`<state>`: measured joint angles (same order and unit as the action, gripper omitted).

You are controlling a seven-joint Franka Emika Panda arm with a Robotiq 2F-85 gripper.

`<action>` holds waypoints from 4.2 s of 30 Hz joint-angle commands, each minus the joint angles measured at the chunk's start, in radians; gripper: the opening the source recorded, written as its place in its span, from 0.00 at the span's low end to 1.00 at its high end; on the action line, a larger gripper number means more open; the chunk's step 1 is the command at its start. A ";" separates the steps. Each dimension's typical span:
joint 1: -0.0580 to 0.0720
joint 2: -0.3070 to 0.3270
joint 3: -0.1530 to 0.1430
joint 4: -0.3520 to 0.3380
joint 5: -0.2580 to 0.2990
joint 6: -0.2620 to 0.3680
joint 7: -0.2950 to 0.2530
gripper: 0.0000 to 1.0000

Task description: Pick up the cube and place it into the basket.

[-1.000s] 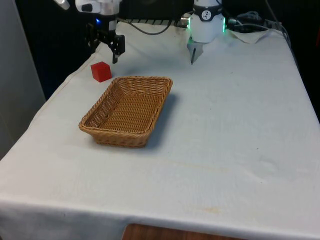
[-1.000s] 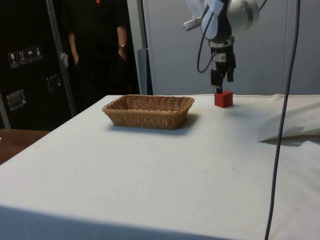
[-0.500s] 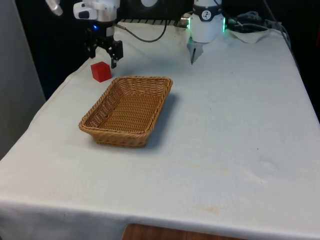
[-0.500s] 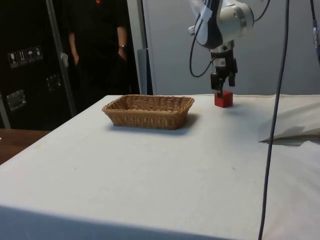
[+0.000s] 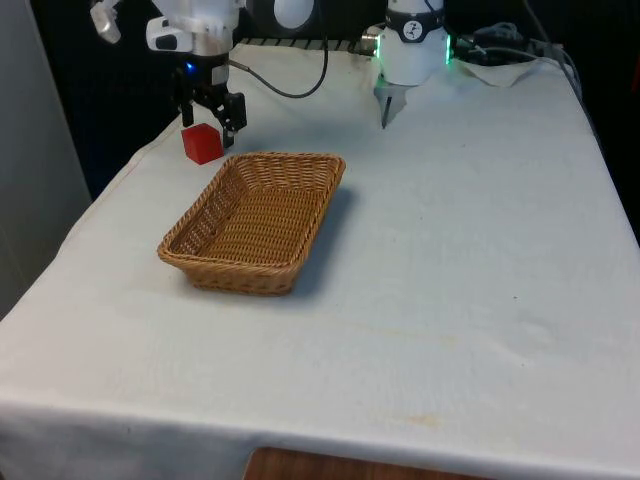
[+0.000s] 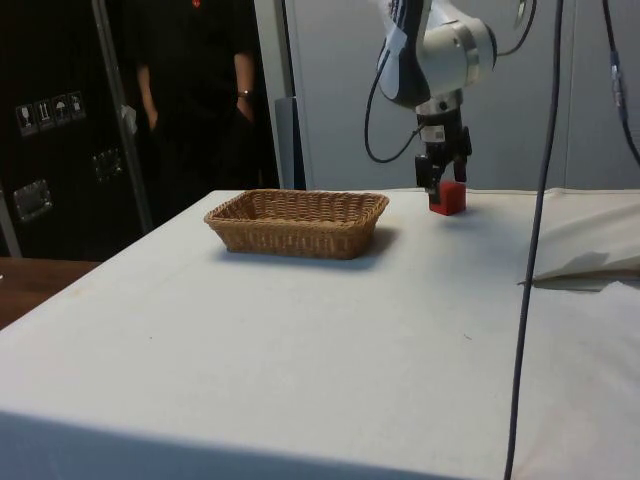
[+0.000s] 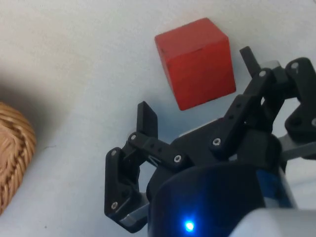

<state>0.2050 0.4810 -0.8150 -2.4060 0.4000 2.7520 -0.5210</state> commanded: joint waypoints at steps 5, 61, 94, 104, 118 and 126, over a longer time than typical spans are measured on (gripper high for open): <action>-0.032 0.027 0.035 0.022 0.084 -0.013 -0.050 1.00; 0.053 0.003 -0.049 0.220 0.016 -0.216 0.068 0.02; 0.084 0.093 0.009 0.439 0.018 -0.309 0.192 0.02; 0.084 0.105 0.056 0.472 0.025 -0.312 0.232 0.02; 0.084 0.105 0.117 0.495 0.026 -0.314 0.284 0.02; 0.103 0.101 0.138 0.500 0.016 -0.309 0.327 0.02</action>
<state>0.2990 0.5810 -0.6700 -1.9050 0.4230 2.4480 -0.2040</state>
